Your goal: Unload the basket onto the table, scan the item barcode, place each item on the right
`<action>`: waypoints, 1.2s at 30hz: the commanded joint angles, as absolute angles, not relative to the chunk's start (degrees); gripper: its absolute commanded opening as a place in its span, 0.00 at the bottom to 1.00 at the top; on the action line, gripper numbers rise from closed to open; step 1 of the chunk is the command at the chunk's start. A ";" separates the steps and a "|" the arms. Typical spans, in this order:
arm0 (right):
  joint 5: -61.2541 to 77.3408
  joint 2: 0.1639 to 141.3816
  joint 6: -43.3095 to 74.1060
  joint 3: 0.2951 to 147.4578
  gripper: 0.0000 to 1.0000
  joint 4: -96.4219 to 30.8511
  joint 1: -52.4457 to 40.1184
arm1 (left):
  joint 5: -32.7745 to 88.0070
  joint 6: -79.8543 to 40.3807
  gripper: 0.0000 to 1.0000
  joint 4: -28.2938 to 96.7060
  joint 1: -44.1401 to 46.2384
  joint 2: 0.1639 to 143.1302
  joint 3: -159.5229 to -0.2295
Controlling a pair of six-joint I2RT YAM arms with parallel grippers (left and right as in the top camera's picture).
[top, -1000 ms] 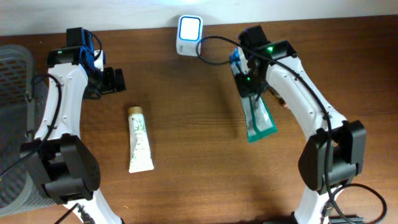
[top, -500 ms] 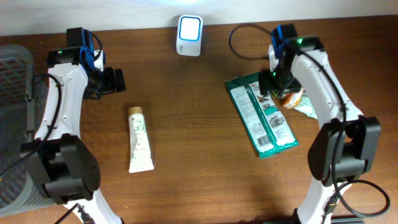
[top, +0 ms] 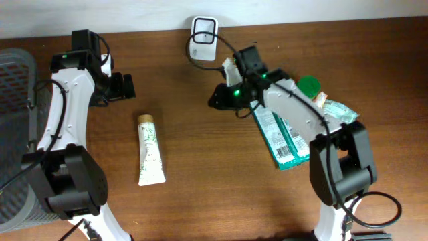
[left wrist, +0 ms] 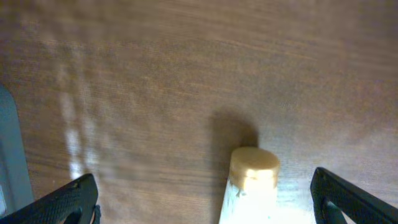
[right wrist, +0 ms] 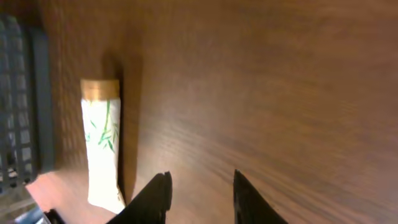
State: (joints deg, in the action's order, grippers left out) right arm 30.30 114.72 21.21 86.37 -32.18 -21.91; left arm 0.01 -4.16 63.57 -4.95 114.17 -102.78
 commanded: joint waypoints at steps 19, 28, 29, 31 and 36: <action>21.08 114.91 25.80 82.21 0.19 -28.29 -23.55 | -4.99 -21.23 0.00 74.28 6.22 113.65 -87.05; 20.21 114.91 25.80 82.21 0.19 -28.47 -23.55 | 1.39 -16.60 0.00 67.07 6.39 113.60 -82.87; 19.86 114.91 25.80 82.21 0.19 -28.47 -23.55 | 2.48 -15.11 0.00 67.09 6.39 113.43 -83.37; 18.98 114.91 25.80 82.21 0.19 -28.49 -23.57 | 3.27 -13.93 0.00 67.11 6.39 111.98 -84.53; 18.76 114.91 25.82 82.21 0.19 -28.49 -23.55 | 3.73 -13.78 0.00 67.02 6.39 109.86 -84.27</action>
State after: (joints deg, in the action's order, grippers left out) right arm 19.70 114.72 25.74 82.52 -28.62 -23.51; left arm 2.17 -14.72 67.20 6.26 112.16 -83.26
